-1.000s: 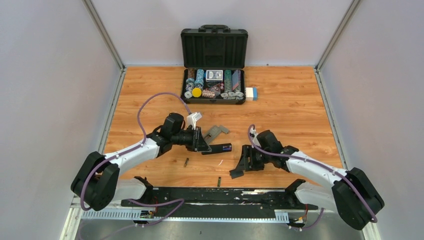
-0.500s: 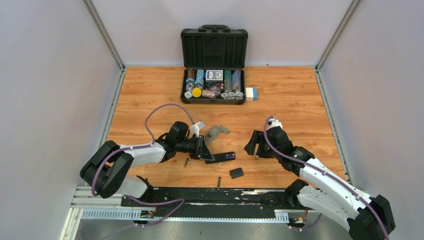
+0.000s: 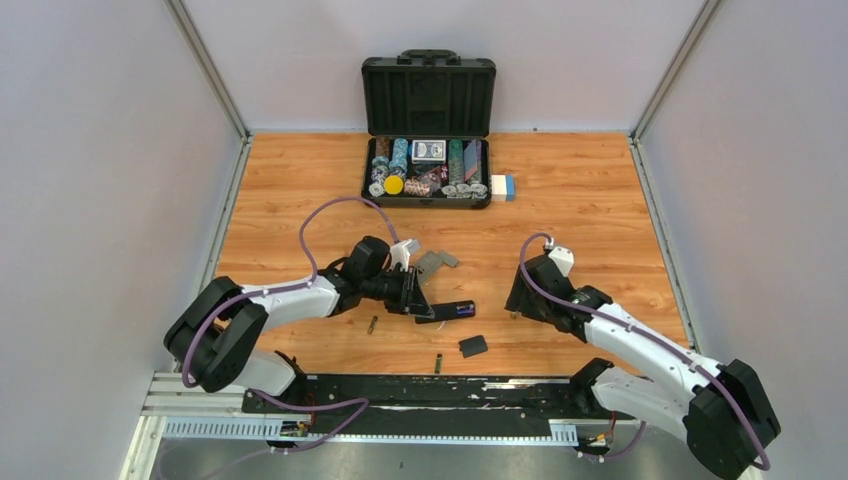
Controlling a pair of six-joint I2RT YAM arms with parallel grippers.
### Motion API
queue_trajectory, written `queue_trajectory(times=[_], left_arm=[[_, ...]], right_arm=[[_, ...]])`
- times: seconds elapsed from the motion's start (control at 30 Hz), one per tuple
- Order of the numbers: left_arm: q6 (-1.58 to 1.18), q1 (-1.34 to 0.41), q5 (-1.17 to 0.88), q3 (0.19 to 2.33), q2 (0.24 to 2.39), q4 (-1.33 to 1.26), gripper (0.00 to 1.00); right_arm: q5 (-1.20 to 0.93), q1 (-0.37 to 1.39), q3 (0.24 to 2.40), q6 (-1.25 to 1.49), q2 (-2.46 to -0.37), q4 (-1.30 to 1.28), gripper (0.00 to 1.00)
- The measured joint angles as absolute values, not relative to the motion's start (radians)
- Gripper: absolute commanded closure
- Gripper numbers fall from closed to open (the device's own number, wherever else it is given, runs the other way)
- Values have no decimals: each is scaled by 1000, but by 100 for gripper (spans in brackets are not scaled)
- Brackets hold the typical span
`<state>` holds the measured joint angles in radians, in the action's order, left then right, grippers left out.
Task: Unload the batteries from the remote control
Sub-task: Place the remote control at the center of the board, then adjust the remote control at the center of the board.
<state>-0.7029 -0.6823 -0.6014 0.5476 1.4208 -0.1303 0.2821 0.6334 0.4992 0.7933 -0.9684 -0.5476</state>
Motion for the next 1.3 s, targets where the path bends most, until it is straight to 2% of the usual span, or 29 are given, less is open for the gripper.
queue_trajectory(times=[0.27, 0.57, 0.73, 1.03, 1.3], left_arm=[[-643, -684, -548, 612, 1451, -36, 71], [-595, -686, -561, 614, 1472, 3, 75], [-565, -686, -578, 615, 1495, 30, 67], [-543, -687, -486, 665, 1514, 176, 44], [-504, -686, -387, 684, 1458, 271, 33]], right_arm=[[286, 633, 524, 796, -1071, -569, 46], [278, 633, 577, 787, -1150, -569, 52], [274, 633, 590, 783, -1172, -569, 54], [279, 633, 601, 780, -1196, -572, 56], [288, 633, 628, 774, -1253, -573, 59]])
